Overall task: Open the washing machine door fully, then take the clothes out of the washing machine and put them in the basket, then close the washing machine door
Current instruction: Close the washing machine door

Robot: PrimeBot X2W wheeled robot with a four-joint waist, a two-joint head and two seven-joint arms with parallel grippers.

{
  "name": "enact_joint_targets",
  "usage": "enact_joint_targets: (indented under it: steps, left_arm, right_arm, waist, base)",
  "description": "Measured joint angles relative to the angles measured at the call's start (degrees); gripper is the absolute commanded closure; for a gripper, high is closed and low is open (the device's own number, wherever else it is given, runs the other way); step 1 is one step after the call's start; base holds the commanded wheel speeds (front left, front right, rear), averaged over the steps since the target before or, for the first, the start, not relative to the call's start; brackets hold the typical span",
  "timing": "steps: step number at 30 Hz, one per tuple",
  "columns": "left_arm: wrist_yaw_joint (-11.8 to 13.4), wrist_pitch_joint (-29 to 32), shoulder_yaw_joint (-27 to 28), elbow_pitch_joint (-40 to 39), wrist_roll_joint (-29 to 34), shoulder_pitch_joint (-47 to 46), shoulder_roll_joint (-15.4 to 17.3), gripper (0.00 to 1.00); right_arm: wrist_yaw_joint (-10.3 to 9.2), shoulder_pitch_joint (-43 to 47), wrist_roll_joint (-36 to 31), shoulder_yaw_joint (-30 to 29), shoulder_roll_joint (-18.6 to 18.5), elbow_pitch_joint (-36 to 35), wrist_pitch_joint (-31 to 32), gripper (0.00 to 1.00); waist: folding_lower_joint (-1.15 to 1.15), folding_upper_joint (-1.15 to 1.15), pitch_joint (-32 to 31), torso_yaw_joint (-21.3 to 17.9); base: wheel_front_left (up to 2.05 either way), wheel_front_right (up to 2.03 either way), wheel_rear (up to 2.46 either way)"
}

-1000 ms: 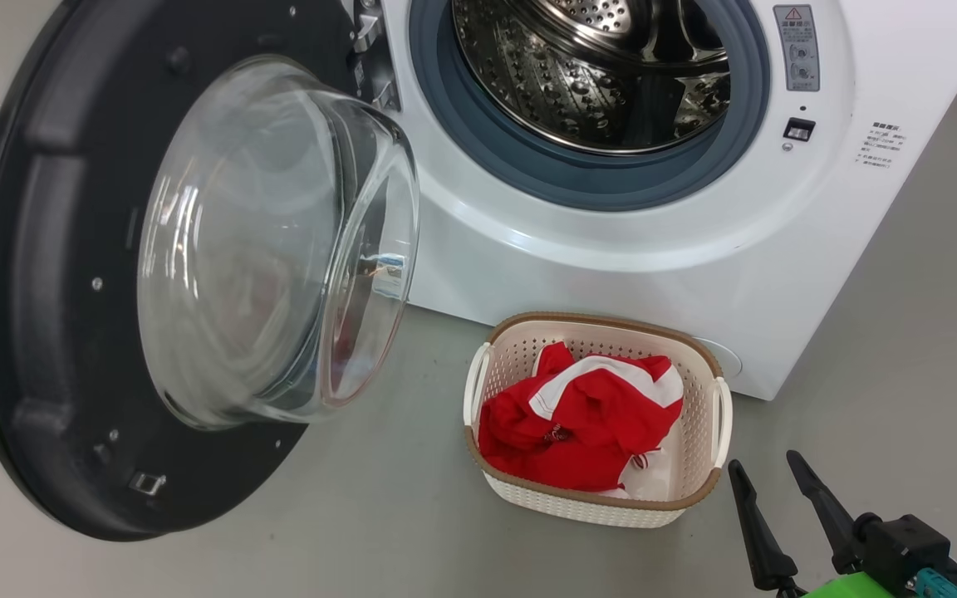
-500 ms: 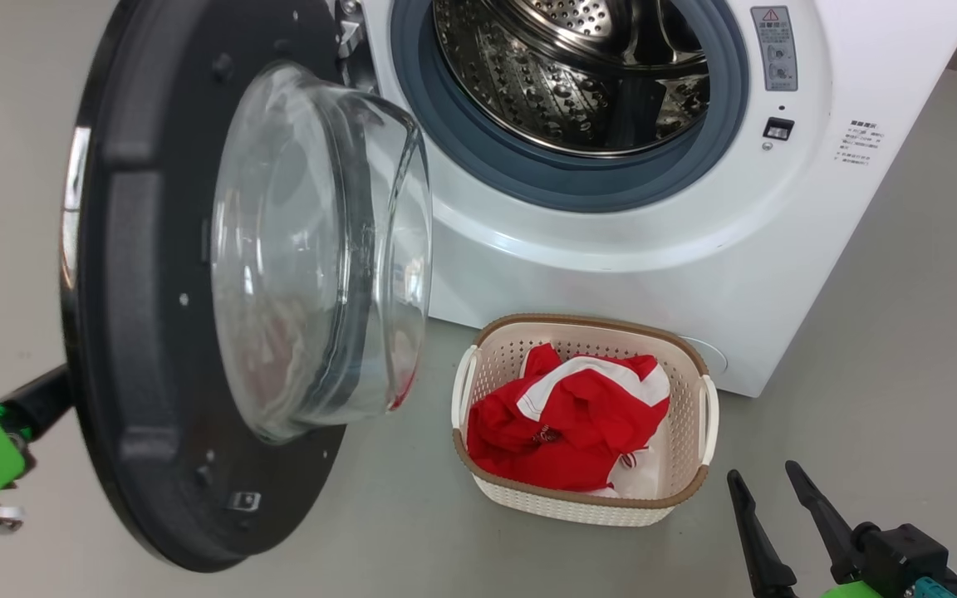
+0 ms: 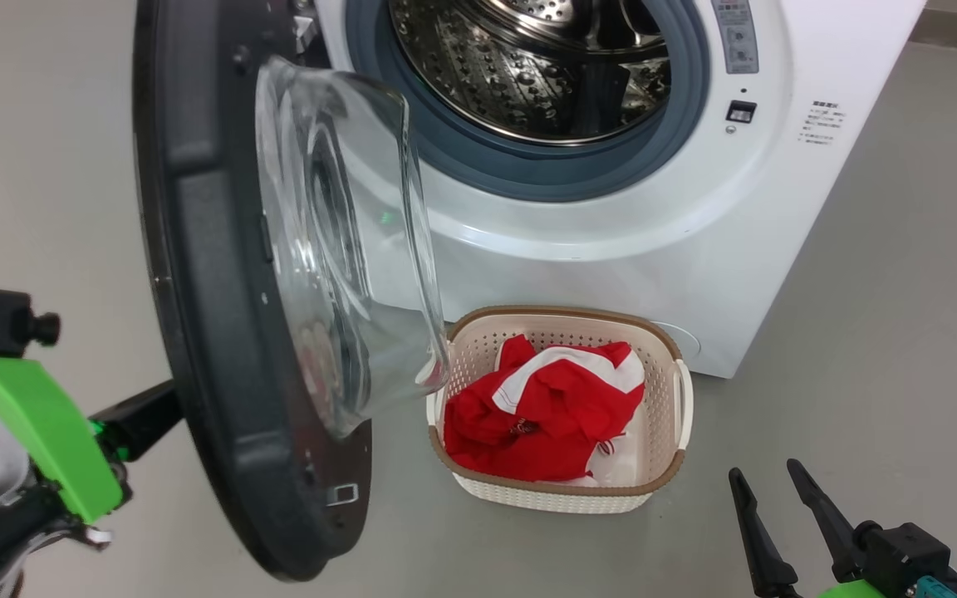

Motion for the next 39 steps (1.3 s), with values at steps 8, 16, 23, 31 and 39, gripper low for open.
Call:
enact_joint_targets:
  steps: [8, 16, 23, 31, 39]
  left_arm:
    - [0.00, -2.71, -4.22, -1.01, 0.92, -2.49, -1.91, 1.00]
    - [0.00, -6.83, -7.02, -1.88, 1.15, -5.23, -4.23, 1.00]
    - [0.00, -9.55, -8.37, -1.64, 1.15, -5.33, -4.36, 1.00]
    - [-0.02, -15.19, -8.36, 0.05, 0.36, -2.15, -4.41, 0.63]
    - [-0.02, -20.97, -8.59, 2.68, -0.33, 4.87, -4.55, 0.08]
  right_arm:
    - [0.00, -0.14, 0.00, -0.26, 0.04, -0.01, 0.00, 0.00]
    - [0.00, -1.21, 0.00, -0.52, 0.09, -0.07, 0.00, 0.00]
    - [0.00, -1.21, 0.00, -0.81, 0.13, -0.05, 0.00, 0.00]
    - [0.00, -1.16, 0.10, -0.49, 0.20, 0.00, 0.00, 0.00]
    - [0.00, -1.04, 0.18, 0.34, 0.26, 0.08, 0.00, 0.00]
  waist:
    - [0.00, 0.00, 0.43, -1.47]
    - [0.00, 0.00, 0.78, -2.74]
    - [0.00, 0.00, 0.68, -3.03]
    - [0.00, 0.00, -0.15, -2.61]
    - [0.00, 0.00, -1.38, -1.70]
  base:
    - [0.00, 0.00, 0.00]
    - [0.00, 0.00, 0.00]
    - [0.00, 0.00, 0.00]
    - [0.00, 0.00, 0.00]
    - [0.00, 0.00, 0.00]
